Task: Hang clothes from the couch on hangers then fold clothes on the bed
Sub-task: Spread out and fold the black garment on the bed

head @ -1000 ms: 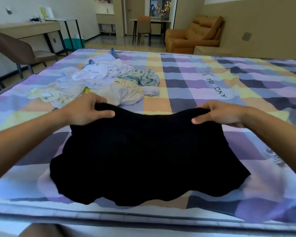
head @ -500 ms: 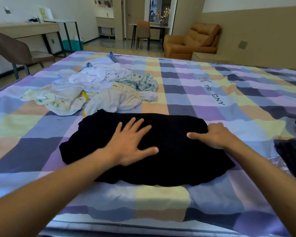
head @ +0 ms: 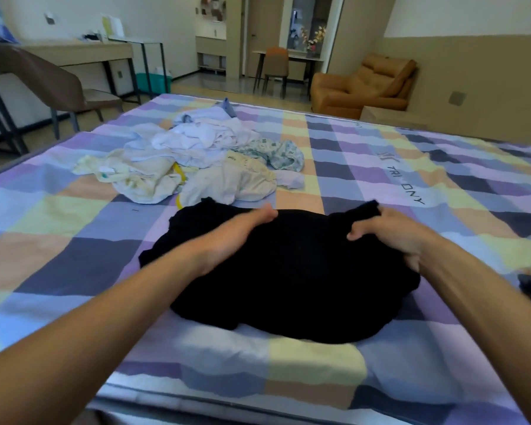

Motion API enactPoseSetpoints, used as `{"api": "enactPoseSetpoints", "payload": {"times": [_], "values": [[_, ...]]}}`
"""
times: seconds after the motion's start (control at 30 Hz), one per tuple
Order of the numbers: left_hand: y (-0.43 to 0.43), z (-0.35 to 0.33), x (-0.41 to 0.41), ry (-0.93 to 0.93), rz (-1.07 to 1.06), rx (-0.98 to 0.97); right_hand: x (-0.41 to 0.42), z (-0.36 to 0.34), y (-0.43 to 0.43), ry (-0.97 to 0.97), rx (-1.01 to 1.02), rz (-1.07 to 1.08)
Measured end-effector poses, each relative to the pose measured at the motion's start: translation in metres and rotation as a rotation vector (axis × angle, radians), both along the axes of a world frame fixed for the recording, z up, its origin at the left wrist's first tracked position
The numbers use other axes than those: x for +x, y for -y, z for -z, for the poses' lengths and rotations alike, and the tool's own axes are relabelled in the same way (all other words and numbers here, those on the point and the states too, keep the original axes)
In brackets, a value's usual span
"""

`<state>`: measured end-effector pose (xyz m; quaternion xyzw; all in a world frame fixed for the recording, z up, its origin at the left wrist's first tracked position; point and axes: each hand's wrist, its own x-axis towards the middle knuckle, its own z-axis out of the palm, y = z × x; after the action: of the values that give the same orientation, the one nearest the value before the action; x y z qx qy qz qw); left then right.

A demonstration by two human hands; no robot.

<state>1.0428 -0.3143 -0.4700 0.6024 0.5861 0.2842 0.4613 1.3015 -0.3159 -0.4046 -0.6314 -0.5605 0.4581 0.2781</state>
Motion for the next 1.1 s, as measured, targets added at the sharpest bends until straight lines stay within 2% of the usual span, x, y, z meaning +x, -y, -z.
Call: {"api": "enactPoseSetpoints", "payload": {"times": [0.07, 0.1, 0.17, 0.27, 0.33, 0.43, 0.53, 0.6, 0.67, 0.73, 0.8, 0.83, 0.87, 0.93, 1.03, 1.1], "values": [[0.0, -0.017, -0.03, 0.397, -0.106, -0.113, -0.034, -0.03, 0.005, 0.021, 0.068, -0.074], [0.001, -0.029, -0.04, 0.534, -0.169, -0.154, -0.051, -0.044, 0.008, 0.002, 0.098, -0.136], [0.009, -0.042, -0.063, 0.707, -0.238, -0.163, -0.086, -0.064, 0.015, -0.148, 0.105, -0.322], [0.021, -0.048, -0.08, 0.823, -0.312, -0.143, -0.122, -0.07, 0.022, -0.282, 0.042, -0.526], [0.028, -0.042, -0.084, 0.748, -0.359, -0.163, -0.13, -0.054, 0.02, -0.226, 0.086, -0.53], [0.03, -0.029, -0.087, 0.483, -0.382, -0.21, -0.126, -0.014, 0.014, 0.025, 0.199, -0.413], [0.02, -0.016, -0.091, 0.14, -0.41, -0.112, -0.114, 0.033, 0.007, 0.285, 0.28, -0.408], [0.012, -0.014, -0.09, 0.025, -0.422, -0.036, -0.108, 0.05, 0.008, 0.399, 0.317, -0.477], [0.007, -0.012, -0.094, -0.088, -0.451, 0.087, -0.107, 0.055, 0.009, 0.418, 0.341, -0.48], [0.006, -0.01, -0.103, -0.368, -0.522, 0.193, -0.109, 0.056, 0.009, 0.407, 0.366, -0.439], [0.012, -0.009, -0.112, -0.641, -0.552, 0.176, -0.113, 0.058, 0.01, 0.408, 0.372, -0.404], [0.013, -0.007, -0.117, -0.673, -0.537, 0.121, -0.115, 0.06, 0.01, 0.405, 0.363, -0.385], [0.017, -0.007, -0.119, -0.608, -0.51, 0.056, -0.116, 0.062, 0.009, 0.39, 0.347, -0.358], [0.027, -0.01, -0.118, -0.365, -0.461, -0.001, -0.118, 0.066, 0.007, 0.328, 0.315, -0.286], [0.031, -0.012, -0.116, -0.222, -0.404, -0.047, -0.118, 0.066, 0.001, 0.119, 0.22, -0.193], [0.034, -0.02, -0.113, -0.136, -0.42, -0.111, -0.119, 0.061, 0.002, -0.02, 0.114, -0.21]]}}
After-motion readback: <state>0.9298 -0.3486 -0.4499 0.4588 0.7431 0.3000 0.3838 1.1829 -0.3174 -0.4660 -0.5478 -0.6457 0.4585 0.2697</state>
